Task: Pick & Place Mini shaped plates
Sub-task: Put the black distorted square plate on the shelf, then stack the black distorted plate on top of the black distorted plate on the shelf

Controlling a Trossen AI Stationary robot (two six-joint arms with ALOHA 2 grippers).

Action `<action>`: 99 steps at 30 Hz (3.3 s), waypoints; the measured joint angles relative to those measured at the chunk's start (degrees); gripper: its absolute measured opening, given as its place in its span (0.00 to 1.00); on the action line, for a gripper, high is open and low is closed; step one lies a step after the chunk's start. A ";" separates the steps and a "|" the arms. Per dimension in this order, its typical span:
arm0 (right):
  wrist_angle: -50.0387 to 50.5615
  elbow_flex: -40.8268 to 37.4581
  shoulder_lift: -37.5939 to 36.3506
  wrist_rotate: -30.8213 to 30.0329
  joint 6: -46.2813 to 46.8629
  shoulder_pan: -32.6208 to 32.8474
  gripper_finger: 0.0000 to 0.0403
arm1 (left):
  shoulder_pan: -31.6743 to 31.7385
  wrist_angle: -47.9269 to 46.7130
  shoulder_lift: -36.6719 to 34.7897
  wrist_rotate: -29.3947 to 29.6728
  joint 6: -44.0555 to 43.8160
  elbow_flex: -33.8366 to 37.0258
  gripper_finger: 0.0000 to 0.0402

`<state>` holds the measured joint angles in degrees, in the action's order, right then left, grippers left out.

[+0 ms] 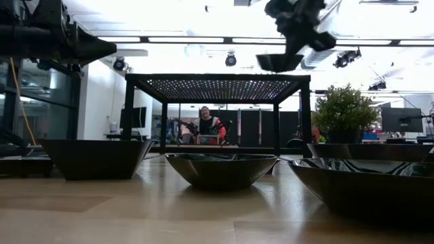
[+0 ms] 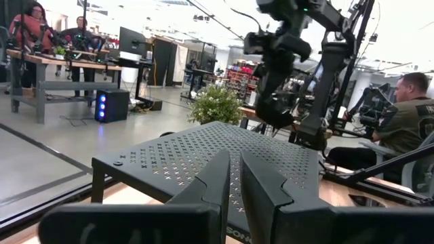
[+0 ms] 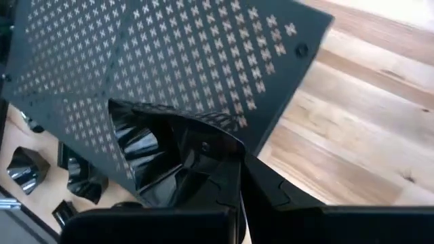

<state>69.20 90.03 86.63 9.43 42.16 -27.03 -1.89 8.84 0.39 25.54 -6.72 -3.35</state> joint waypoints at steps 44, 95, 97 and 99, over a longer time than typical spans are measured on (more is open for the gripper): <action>3.63 10.37 16.73 16.60 -5.57 -9.70 0.00 | 0.00 0.00 0.00 0.00 -0.02 0.00 0.08; 3.40 10.37 16.70 16.02 -6.05 -11.18 0.31 | 0.00 0.00 0.00 0.01 0.00 0.00 0.08; 3.40 10.37 16.70 16.24 -6.15 -11.18 0.35 | 0.00 0.00 0.00 0.00 0.00 0.00 0.08; 3.41 10.37 16.63 16.94 -6.16 -11.18 0.39 | 0.00 0.00 0.01 0.02 0.00 -0.01 0.08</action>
<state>72.60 100.40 103.26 26.38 35.99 -38.22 -1.89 8.84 0.39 25.56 -6.72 -3.35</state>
